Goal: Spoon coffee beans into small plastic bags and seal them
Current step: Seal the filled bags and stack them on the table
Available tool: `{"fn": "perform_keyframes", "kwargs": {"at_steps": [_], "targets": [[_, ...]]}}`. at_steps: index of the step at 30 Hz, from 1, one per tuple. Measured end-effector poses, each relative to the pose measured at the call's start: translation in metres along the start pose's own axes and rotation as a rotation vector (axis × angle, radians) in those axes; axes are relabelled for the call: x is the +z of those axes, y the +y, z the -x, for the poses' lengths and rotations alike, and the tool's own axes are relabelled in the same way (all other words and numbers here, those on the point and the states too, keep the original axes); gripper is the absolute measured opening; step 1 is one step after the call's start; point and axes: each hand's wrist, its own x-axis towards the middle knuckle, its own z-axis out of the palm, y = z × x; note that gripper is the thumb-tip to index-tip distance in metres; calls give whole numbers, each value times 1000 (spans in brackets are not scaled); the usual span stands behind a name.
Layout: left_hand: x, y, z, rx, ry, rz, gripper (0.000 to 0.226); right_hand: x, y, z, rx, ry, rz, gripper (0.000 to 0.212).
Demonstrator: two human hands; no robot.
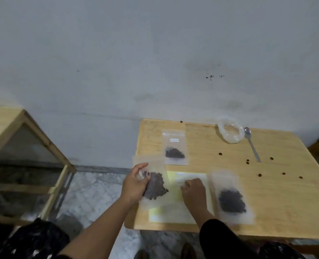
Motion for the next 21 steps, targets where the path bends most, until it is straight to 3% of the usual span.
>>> {"fn": "perform_keyframes", "kwargs": {"at_steps": [2,5,11,14,18,21], "targets": [[-6,-5,0,15,5,-12,31,5,-3,0,18,34,-21,26],[-8,-7,1,19,-5,-8,29,10,-6,-4,39,88,-50,13],[-5,-2,4,22,-34,-23,25,10,-9,-6,55,149,-82,13],[-4,5,1,31,-36,-41,23,4,-16,-3,26,181,-203,12],[-4,20,-9,69,-29,14,25,-23,-46,-5,-26,355,-419,14],[-2,41,-15,121,-15,51,32,-47,-77,-5,-104,353,-569,10]]}}
